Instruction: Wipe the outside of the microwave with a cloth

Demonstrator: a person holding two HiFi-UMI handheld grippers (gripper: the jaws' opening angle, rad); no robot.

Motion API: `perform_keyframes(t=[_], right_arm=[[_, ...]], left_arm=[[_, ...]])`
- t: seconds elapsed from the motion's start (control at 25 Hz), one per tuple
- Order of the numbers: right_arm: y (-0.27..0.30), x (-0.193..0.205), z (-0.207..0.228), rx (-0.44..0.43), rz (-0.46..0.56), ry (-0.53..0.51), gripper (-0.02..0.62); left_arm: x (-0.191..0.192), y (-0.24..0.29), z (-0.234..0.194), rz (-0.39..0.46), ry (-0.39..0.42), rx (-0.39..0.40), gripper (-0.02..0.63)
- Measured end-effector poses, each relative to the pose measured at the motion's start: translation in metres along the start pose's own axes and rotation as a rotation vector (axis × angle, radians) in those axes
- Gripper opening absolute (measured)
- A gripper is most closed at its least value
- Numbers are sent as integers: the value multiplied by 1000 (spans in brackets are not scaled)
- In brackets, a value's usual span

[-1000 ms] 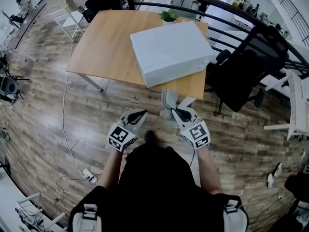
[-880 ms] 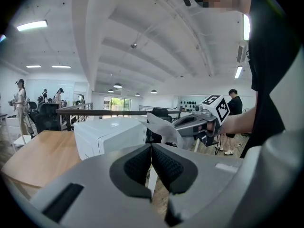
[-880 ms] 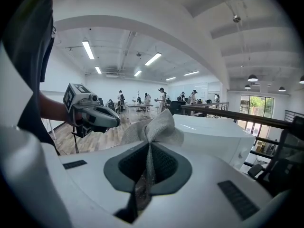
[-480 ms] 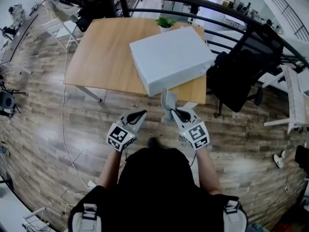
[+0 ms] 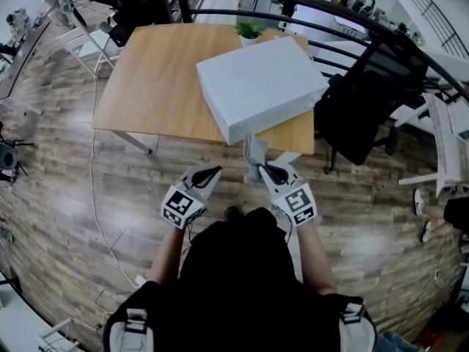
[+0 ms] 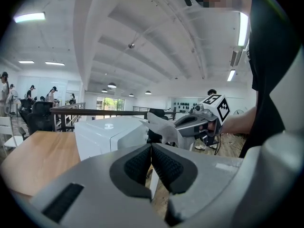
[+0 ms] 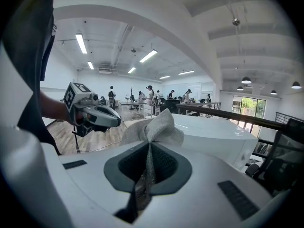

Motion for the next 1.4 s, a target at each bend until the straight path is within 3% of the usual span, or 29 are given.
perform_keyframes(t=[0.32,0.8,1.4], right_arm=[[20,-8,7,-36,-7,-38,8],[85,-27,61,-128,-12,-92,8],[145,-39,120,-265,-56,-85,8]], left_arm=[[3,-10,-11,3,-27,-51,3],[-8,14,-49,-16,-30,-149,3],[-39,76,-89,-16,-21,-232,3]])
Point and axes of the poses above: the fingertips, and each gripper's own axes: y forward along the fingers, z to its right, x out of its underside, the point moved 9 cm from there along -y, backward along the fingers, and after that the axes turned 7 degrees about z, right-handed, at the moved point
